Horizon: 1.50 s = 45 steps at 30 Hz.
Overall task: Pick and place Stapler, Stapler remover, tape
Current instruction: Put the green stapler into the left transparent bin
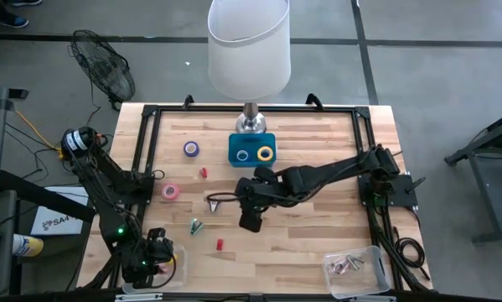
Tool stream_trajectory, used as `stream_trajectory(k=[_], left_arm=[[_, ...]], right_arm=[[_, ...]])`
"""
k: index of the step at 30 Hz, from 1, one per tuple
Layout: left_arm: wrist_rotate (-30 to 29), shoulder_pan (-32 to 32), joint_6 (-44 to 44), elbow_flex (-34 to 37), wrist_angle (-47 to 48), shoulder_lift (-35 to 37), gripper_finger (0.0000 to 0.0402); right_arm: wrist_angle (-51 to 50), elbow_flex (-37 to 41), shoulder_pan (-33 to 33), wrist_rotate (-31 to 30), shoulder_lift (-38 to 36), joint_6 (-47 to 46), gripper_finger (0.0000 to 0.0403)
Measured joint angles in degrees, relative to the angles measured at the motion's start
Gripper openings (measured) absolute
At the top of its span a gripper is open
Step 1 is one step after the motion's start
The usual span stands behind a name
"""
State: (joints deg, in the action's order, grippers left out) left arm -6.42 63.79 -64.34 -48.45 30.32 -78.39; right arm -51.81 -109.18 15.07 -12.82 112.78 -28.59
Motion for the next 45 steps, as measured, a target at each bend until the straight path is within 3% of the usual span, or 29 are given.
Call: stream_trajectory(k=[8, 11, 21, 27, 35, 40, 45], left_arm=[[0.9, 0.0, -0.4, 0.0, 0.5, 1.9, 0.0190], [-3.8, 0.0, -0.5, 0.0, 2.1, 4.6, 0.0190], [-17.0, -0.1, -0.5, 0.0, 10.0, 11.8, 0.0191], [-18.2, -0.1, -0.5, 0.0, 12.4, 13.6, 0.0191], [-18.2, -0.1, -2.0, 0.0, 12.4, 14.0, 0.0191], [-18.2, -0.1, -2.1, 0.0, 12.3, 14.0, 0.0191], [-19.0, -0.1, -2.1, 0.0, 12.3, 14.0, 0.0191]], right_arm=[[2.7, 7.4, -0.2, 1.8, 0.0, -6.4, 0.0196], [3.1, 9.4, -1.0, 1.7, 0.0, -8.8, 0.0197], [4.8, 19.3, -7.2, 0.0, 0.0, -29.0, 0.0197], [11.9, 25.8, -11.0, 3.0, 0.0, -25.9, 0.0197], [19.7, 32.8, -13.2, 1.9, 0.0, -21.2, 0.0197], [23.4, 36.4, -11.1, 0.5, 0.0, -18.6, 0.0197], [29.6, 41.1, -7.3, -5.6, 0.0, -17.5, 0.0197]])
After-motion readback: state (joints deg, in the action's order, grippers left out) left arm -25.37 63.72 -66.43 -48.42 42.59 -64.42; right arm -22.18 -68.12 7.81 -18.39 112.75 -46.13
